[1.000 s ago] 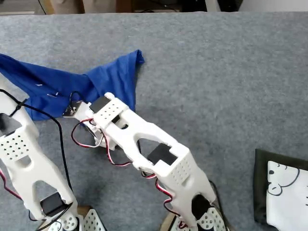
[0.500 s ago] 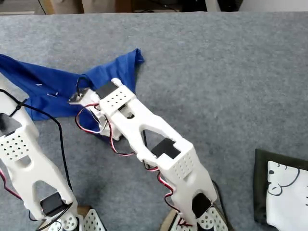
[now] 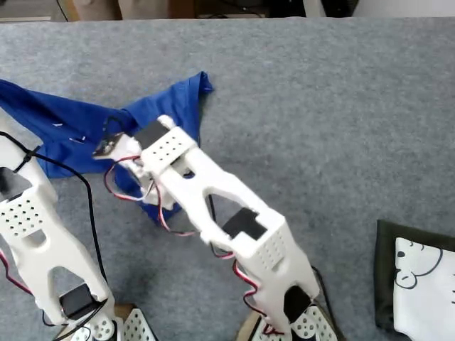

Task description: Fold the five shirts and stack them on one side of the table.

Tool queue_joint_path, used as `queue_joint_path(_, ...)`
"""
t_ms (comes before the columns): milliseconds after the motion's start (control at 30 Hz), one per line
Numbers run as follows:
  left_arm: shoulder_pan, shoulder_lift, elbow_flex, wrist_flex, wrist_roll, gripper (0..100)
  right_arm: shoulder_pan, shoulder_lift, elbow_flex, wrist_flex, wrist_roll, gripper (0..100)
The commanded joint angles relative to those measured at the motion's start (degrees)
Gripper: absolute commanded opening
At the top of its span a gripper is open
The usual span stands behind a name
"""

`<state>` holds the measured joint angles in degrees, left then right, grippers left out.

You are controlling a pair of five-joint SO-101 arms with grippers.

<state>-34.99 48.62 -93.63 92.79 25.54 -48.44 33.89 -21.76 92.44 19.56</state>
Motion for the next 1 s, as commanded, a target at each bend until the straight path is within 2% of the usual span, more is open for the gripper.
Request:
queue_joint_path(0, -0.7, -0.84, -1.67, -1.41, -0.35, 2, -2.51, -5.23, -1.54, 0.35, 0.26, 17.4)
queue_joint_path(433, -1.67, -0.84, -1.93, -1.67, -0.35, 2, -7.52, 4.44, -0.92, -2.55, -2.99, 17.5)
queue_joint_path(667, -1.67, -0.84, -1.67, -1.93, -0.35, 2, -10.42, 4.53, -0.92, -2.9, -3.16, 17.5)
queue_joint_path(967, -1.67, -0.84, -1.67, -1.93, -0.35, 2, -10.51, 4.09, -0.66, -3.25, -3.16, 17.5)
